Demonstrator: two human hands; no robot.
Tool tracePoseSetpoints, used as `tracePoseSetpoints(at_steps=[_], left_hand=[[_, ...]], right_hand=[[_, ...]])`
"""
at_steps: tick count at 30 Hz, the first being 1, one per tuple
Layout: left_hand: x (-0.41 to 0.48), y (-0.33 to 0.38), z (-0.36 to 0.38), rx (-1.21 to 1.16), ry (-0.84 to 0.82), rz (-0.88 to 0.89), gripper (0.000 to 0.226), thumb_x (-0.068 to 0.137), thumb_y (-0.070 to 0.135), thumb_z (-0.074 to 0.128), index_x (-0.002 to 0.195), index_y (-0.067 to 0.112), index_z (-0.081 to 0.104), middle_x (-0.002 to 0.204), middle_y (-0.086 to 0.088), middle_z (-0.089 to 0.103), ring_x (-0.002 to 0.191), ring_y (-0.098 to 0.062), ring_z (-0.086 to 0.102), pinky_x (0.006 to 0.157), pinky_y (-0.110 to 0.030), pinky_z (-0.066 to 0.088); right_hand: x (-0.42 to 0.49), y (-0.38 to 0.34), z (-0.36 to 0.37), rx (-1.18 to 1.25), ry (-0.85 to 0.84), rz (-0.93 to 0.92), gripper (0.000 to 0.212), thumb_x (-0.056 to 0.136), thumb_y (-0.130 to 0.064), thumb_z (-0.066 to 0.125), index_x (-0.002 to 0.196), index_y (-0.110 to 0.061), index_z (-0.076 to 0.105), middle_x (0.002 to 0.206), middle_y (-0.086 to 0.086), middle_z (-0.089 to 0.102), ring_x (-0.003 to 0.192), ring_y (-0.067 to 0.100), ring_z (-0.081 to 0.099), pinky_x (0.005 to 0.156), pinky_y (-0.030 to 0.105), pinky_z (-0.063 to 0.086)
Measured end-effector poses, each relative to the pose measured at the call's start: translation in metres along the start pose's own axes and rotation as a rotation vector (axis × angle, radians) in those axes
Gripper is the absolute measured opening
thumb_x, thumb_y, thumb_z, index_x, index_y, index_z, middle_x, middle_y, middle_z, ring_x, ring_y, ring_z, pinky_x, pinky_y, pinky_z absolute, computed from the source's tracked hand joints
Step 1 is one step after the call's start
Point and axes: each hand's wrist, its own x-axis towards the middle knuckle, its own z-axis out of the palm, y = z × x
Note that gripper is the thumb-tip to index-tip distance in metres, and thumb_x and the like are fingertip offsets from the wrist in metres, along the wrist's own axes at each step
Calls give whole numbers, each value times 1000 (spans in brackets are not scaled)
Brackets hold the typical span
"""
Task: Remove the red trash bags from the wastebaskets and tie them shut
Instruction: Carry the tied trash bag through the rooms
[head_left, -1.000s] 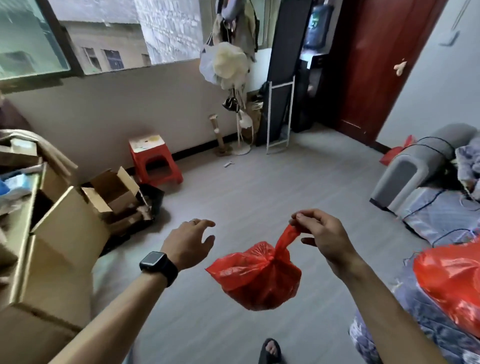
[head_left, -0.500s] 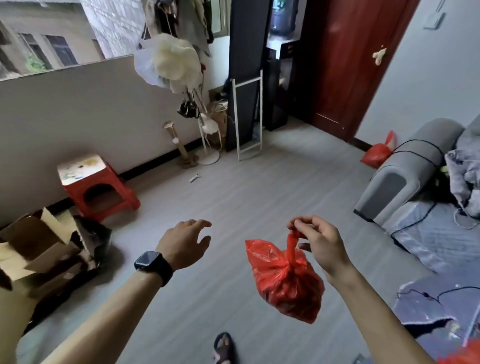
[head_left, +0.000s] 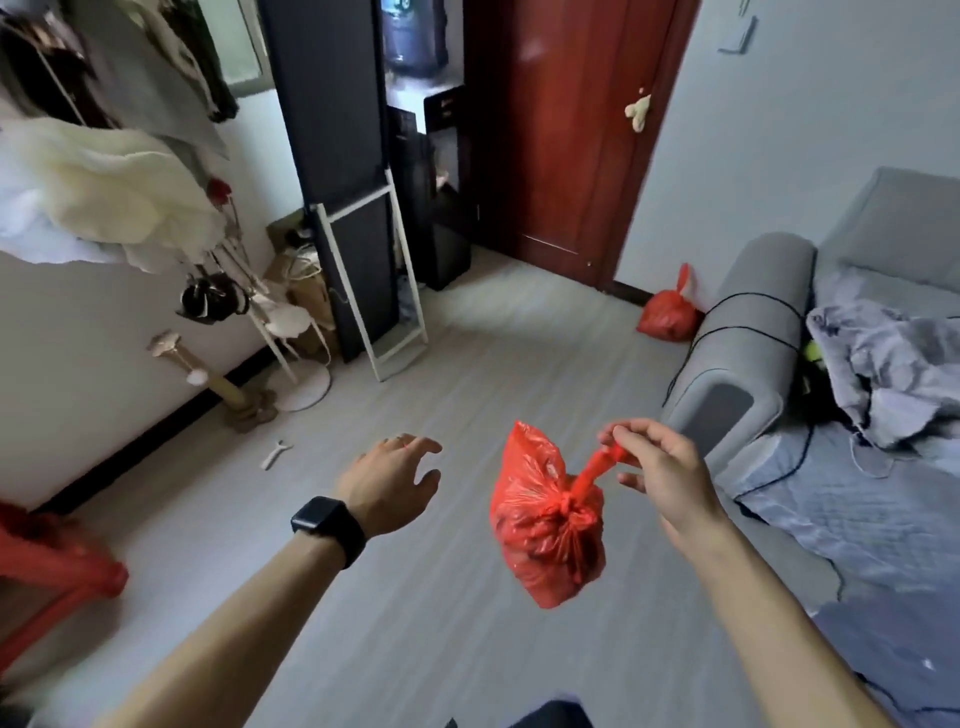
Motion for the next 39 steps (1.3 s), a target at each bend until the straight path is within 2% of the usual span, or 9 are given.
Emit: tracePoseSetpoints(at_steps=[8, 18, 21, 24, 31, 39], left_hand=[[226, 7, -16, 13, -32, 74, 42, 97, 46, 45, 137, 34, 47, 139, 6, 53, 127, -19, 49, 102, -38, 44], [474, 33, -51, 29, -112, 81, 41, 96, 47, 43, 136, 34, 47, 138, 5, 54, 127, -21, 48, 102, -40, 43], [543, 38, -57, 27, -130, 92, 42, 96, 46, 43, 136, 35, 46, 138, 5, 53, 128, -21, 47, 102, -38, 42], [621, 42, -57, 33, -162, 119, 43, 96, 47, 43, 136, 35, 46, 136, 4, 54, 127, -22, 48, 102, -38, 42], [808, 76, -76, 39, -229, 238, 43, 95, 42, 41, 137, 34, 46, 137, 3, 54, 128, -22, 48, 102, -37, 40], [989, 128, -88, 59, -326, 317, 42, 97, 41, 41, 138, 32, 44, 141, -1, 49, 128, -24, 47, 105, -39, 37]], right_hand=[[201, -31, 21, 57, 29, -6, 14, 93, -17, 62, 85, -18, 73, 89, -2, 77, 86, 13, 68, 70, 31, 46], [442, -100, 8, 77, 80, 52, 23, 99, -12, 54, 83, -17, 70, 86, 0, 73, 85, 17, 64, 62, 28, 42], [504, -107, 6, 75, 94, 79, 22, 98, -15, 56, 82, -19, 71, 90, 0, 74, 89, 16, 65, 67, 31, 44], [568, -109, 4, 61, 134, 111, 22, 97, -18, 56, 81, -20, 71, 92, -2, 75, 92, 17, 65, 73, 32, 45], [715, -141, -15, 77, 300, 129, 20, 98, -17, 56, 84, -19, 71, 96, 1, 75, 102, 21, 67, 71, 31, 47], [873, -184, -59, 164, 395, 144, 15, 97, -21, 59, 94, -15, 73, 99, 7, 75, 93, 20, 67, 71, 30, 48]])
